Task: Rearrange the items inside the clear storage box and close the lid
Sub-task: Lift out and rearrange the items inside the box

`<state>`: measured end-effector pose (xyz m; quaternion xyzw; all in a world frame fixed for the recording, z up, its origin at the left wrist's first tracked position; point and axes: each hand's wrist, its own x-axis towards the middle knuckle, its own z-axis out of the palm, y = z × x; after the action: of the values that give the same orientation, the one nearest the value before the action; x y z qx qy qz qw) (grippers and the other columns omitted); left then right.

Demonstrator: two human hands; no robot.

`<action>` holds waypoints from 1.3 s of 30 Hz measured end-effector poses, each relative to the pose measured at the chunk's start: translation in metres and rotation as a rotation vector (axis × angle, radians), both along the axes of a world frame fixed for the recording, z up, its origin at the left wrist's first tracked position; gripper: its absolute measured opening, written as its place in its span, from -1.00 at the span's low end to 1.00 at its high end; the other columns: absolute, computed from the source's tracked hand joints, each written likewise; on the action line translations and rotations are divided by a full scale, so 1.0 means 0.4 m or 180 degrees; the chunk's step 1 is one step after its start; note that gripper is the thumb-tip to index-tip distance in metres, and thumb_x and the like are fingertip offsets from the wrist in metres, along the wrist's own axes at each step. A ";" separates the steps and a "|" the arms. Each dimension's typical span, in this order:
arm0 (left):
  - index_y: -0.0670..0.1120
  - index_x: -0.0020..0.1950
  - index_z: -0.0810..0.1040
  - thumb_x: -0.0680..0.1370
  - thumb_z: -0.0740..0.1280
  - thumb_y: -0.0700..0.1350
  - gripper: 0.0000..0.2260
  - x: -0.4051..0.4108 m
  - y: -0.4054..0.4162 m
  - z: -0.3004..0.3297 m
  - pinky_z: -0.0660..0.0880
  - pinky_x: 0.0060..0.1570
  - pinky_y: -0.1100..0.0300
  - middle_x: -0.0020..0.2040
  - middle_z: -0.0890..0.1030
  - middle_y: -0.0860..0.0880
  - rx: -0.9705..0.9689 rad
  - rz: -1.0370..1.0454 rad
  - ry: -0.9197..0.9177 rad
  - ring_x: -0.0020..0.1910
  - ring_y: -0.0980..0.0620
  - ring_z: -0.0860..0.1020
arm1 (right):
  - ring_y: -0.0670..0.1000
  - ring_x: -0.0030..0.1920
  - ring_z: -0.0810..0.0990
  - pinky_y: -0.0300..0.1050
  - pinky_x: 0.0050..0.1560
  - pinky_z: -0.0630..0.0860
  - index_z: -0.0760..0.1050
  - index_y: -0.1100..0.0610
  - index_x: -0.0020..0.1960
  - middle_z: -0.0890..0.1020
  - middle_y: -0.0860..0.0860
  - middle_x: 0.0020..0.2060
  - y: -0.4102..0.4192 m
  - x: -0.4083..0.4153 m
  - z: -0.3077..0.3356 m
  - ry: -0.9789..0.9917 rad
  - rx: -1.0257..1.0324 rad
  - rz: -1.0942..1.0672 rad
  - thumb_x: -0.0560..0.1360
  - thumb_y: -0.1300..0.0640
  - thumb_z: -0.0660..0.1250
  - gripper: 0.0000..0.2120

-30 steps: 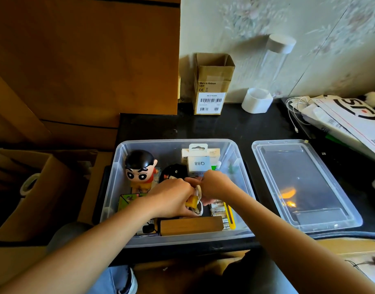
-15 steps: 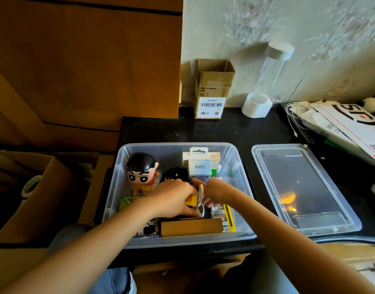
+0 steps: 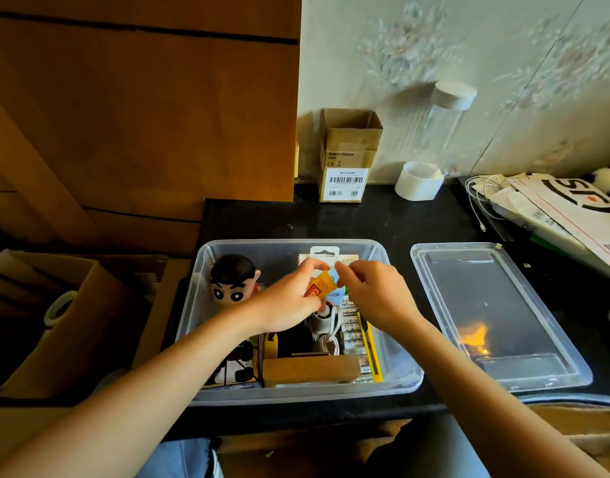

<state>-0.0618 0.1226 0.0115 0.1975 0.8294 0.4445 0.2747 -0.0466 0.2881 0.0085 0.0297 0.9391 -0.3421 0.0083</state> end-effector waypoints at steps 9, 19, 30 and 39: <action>0.05 0.46 0.11 0.55 0.28 -0.20 -0.44 0.005 0.041 -0.012 0.46 0.02 0.18 0.05 0.49 -0.06 0.0218 0.0175 0.0250 0.00 -0.04 0.52 | -0.13 -0.36 0.55 -0.25 -0.32 0.48 0.58 0.02 -0.21 0.59 -0.13 -0.36 0.048 0.019 0.069 0.0617 -0.0235 0.0353 0.48 0.03 0.37 -0.88; 0.03 0.07 0.61 0.49 0.39 0.06 -0.79 -0.003 0.097 -0.032 0.31 0.10 0.11 0.06 0.57 0.01 -0.1416 -0.0752 0.2050 0.12 -0.03 0.45 | 0.07 -0.36 0.41 -0.17 -0.45 0.24 0.41 0.10 -0.06 0.56 0.05 -0.27 0.104 0.028 0.086 0.0590 0.1117 -0.0529 0.60 0.09 0.15 -0.87; -0.12 -0.17 0.39 0.58 0.24 -0.10 -0.84 0.002 0.242 -0.052 0.31 -0.08 0.08 -0.15 0.54 -0.10 -0.2077 -0.1172 0.2134 -0.10 -0.12 0.54 | 0.10 -0.34 0.40 -0.15 -0.36 0.28 0.38 0.13 0.01 0.61 0.10 -0.19 0.086 0.035 0.070 0.0525 0.1479 -0.0606 0.59 0.12 0.15 -0.91; -0.06 -0.10 0.47 0.58 0.19 -0.17 -0.89 -0.009 0.212 -0.058 0.44 -0.14 0.09 -0.08 0.55 -0.04 -0.1377 -0.0665 0.1095 -0.10 -0.04 0.53 | 0.04 -0.42 0.34 -0.12 -0.45 0.20 0.32 0.12 -0.02 0.48 0.06 -0.29 0.119 0.019 0.057 0.0685 0.0653 -0.1048 0.57 0.20 0.11 -0.96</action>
<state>-0.0655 0.2073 -0.0116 0.2911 0.9145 0.1866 0.2102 -0.0388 0.3357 0.0312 0.1466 0.9470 -0.2427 -0.1511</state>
